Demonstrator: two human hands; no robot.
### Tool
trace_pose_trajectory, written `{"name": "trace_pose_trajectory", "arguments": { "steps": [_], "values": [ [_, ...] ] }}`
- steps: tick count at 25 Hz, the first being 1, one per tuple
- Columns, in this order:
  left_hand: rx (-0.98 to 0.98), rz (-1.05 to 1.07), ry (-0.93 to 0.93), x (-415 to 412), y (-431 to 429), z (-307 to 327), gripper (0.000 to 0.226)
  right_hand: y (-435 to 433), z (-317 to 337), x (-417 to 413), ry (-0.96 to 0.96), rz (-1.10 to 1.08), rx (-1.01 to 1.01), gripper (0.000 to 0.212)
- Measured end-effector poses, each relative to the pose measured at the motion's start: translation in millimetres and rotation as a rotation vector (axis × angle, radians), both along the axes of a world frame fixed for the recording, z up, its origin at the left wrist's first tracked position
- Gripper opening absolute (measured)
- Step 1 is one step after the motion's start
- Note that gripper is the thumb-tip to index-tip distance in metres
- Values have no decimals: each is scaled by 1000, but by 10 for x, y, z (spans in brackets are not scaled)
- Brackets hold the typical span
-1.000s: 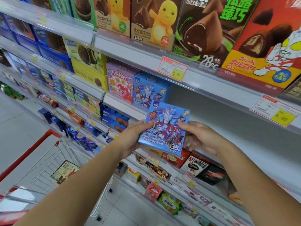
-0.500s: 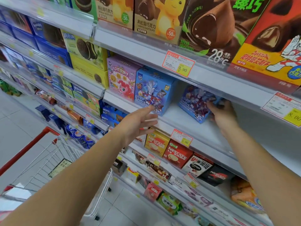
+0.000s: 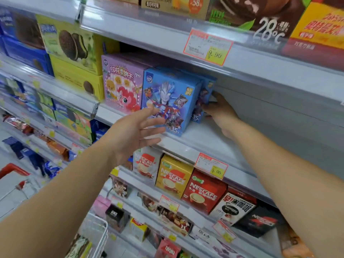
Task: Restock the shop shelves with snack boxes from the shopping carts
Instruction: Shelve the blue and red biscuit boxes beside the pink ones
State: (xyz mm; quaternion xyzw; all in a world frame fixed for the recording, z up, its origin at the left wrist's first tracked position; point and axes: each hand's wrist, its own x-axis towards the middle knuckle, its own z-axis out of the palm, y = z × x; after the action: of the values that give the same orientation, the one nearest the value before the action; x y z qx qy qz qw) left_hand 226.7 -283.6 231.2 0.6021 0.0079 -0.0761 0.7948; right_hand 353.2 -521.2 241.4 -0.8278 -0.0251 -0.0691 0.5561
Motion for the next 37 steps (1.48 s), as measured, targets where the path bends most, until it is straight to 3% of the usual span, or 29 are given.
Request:
{"name": "trace_pose_trajectory", "arguments": {
  "steps": [9, 11, 13, 15, 20, 26, 33, 37],
  "values": [
    [-7, 41, 59, -116, 45, -37, 37, 165, -59, 56, 160, 118, 53, 71],
    [-10, 65, 104, -167, 99, 50, 36, 147, 14, -78, 124, -87, 49, 64],
    [3, 79, 151, -242, 179, 116, 35, 164, 76, -334, -107, -362, 130, 42],
    [-5, 107, 221, -368, 306, 153, 35, 343, 132, -818, -231, -438, 230, 31],
    [-56, 268, 388, -854, 719, -50, 33, 1001, 19, -1802, -86, -74, 307, 39],
    [-36, 638, 622, -2292, 1411, -784, 19, 1740, -920, -2175, 331, 406, 126, 39],
    [-77, 1093, 815, -4160, 2137, -1169, 14, 2732, -1682, -3081, 646, 699, -76, 43],
    [-125, 1131, 868, -4761, 2501, -1489, 14, 3417, -1981, -3612, 766, 793, -245, 32]
  ]
}}
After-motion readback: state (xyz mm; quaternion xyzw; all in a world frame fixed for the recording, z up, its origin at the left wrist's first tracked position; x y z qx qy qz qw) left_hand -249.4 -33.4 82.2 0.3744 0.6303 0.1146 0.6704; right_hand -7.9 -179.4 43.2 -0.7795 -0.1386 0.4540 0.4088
